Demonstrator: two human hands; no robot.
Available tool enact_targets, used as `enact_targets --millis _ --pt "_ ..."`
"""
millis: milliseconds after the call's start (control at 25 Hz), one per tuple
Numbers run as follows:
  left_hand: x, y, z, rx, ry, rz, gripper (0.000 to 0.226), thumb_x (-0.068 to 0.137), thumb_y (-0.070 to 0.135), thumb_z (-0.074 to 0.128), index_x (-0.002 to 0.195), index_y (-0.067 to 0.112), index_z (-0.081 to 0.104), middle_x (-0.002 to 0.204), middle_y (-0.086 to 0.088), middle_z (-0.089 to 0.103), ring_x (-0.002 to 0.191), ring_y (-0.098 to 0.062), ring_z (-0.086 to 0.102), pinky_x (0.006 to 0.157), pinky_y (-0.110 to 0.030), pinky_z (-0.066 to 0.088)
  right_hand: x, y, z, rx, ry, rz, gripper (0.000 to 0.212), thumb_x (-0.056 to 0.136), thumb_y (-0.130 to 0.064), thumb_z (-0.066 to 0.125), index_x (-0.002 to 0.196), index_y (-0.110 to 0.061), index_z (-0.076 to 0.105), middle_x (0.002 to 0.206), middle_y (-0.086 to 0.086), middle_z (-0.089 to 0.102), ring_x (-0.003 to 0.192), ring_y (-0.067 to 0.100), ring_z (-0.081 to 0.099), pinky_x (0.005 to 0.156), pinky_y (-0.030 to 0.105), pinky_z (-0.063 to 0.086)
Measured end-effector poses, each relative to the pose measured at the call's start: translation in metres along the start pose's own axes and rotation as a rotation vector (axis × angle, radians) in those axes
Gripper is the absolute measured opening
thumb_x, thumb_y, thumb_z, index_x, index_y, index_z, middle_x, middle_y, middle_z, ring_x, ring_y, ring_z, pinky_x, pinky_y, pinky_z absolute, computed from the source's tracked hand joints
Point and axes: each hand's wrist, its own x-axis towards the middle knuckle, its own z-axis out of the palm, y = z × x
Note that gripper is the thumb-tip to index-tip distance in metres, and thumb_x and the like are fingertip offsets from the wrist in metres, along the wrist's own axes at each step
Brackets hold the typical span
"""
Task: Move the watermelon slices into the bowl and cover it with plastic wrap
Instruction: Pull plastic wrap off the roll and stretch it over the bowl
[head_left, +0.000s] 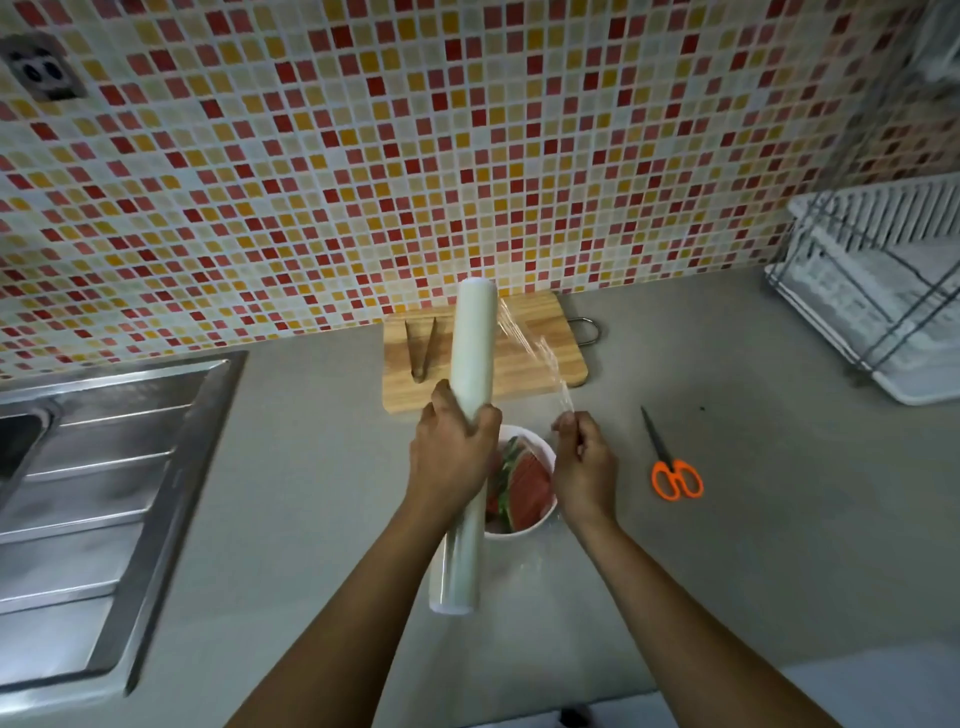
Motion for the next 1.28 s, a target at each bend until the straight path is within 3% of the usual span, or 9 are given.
enact_targets --millis 120,200,400,640,800,960,1080,1200,1280 --pt "0.005 -0.012 0.006 0.145 0.009 -0.045 0.049 0.086 0.043 0.056 0.114 0.004 0.051 0.108 -0.020 0.059 0.096 -0.037 0.056 0.076 -0.038 0.042 0.010 0.013 -0.011 -0.087 -0.037 0.003 0.026 0.097 -0.019 0.043 0.081 -0.010 0.060 0.072 0.001 0.061 0.069 0.020 0.056 0.059 0.029 0.031" --pt "0.008 -0.016 0.009 0.077 -0.034 -0.116 0.048 0.082 0.045 0.060 0.110 0.006 0.051 0.104 -0.016 0.059 0.094 -0.035 0.056 0.073 -0.035 0.041 0.015 0.020 -0.016 -0.120 -0.063 0.031 0.026 0.097 -0.019 0.043 0.085 -0.008 0.062 0.080 0.006 0.066 0.077 0.024 0.059 0.062 0.029 0.034" --pt "0.013 -0.020 0.015 -0.091 -0.101 -0.197 0.048 0.078 0.047 0.066 0.101 0.021 0.035 0.093 0.000 0.052 0.079 -0.023 0.054 0.067 -0.031 0.040 0.026 0.031 -0.017 -0.145 -0.123 0.115 0.027 0.097 -0.023 0.043 0.094 -0.010 0.066 0.093 0.007 0.070 0.086 0.025 0.061 0.069 0.027 0.039" --pt "0.021 -0.025 0.019 -0.215 -0.274 -0.349 0.041 0.084 0.050 0.050 0.111 0.020 0.046 0.105 -0.006 0.058 0.090 -0.023 0.058 0.081 -0.040 0.051 0.038 0.039 -0.024 -0.155 -0.129 0.121 0.027 0.098 -0.022 0.042 0.095 -0.012 0.066 0.091 0.002 0.067 0.082 0.017 0.056 0.066 0.024 0.033" --pt "0.024 -0.027 0.016 -0.225 -0.183 -0.371 0.044 0.076 0.053 0.064 0.101 0.021 0.046 0.093 0.000 0.058 0.081 -0.017 0.060 0.066 -0.033 0.049 0.047 0.043 -0.029 -0.195 -0.108 0.121 0.027 0.098 -0.022 0.042 0.095 -0.013 0.067 0.087 0.002 0.066 0.070 0.016 0.053 0.056 0.024 0.027" --pt "0.025 -0.032 0.013 -0.228 -0.195 -0.360 0.057 0.072 0.050 0.071 0.106 0.021 0.036 0.089 0.003 0.054 0.080 -0.019 0.060 0.060 -0.032 0.050 0.051 0.050 -0.034 -0.239 -0.133 0.129 0.028 0.098 -0.024 0.042 0.098 -0.012 0.067 0.089 0.008 0.069 0.074 0.019 0.055 0.062 0.027 0.033" --pt "0.025 -0.034 0.011 -0.337 -0.257 -0.449 0.053 0.075 0.047 0.065 0.112 0.016 0.043 0.097 -0.006 0.059 0.086 -0.025 0.063 0.074 -0.041 0.055 0.052 0.054 -0.032 -0.262 -0.149 0.119 0.027 0.097 -0.023 0.043 0.099 -0.012 0.068 0.091 0.010 0.070 0.080 0.025 0.059 0.064 0.027 0.035" --pt "0.024 -0.033 0.006 -0.524 -0.427 -0.509 0.039 0.082 0.033 0.056 0.110 0.007 0.051 0.086 -0.010 0.062 0.071 -0.023 0.062 0.061 -0.033 0.052 0.055 0.055 -0.032 -0.291 -0.157 0.110 0.027 0.097 -0.022 0.042 0.098 -0.013 0.067 0.088 0.010 0.069 0.072 0.021 0.055 0.060 0.028 0.031" --pt "0.024 -0.036 0.002 -0.517 -0.456 -0.480 0.037 0.083 0.031 0.059 0.111 0.006 0.055 0.090 -0.011 0.065 0.076 -0.024 0.064 0.062 -0.033 0.052 0.058 0.055 -0.034 -0.289 -0.168 0.102 0.027 0.098 -0.022 0.042 0.098 -0.013 0.067 0.085 0.012 0.069 0.070 0.023 0.055 0.060 0.029 0.035"
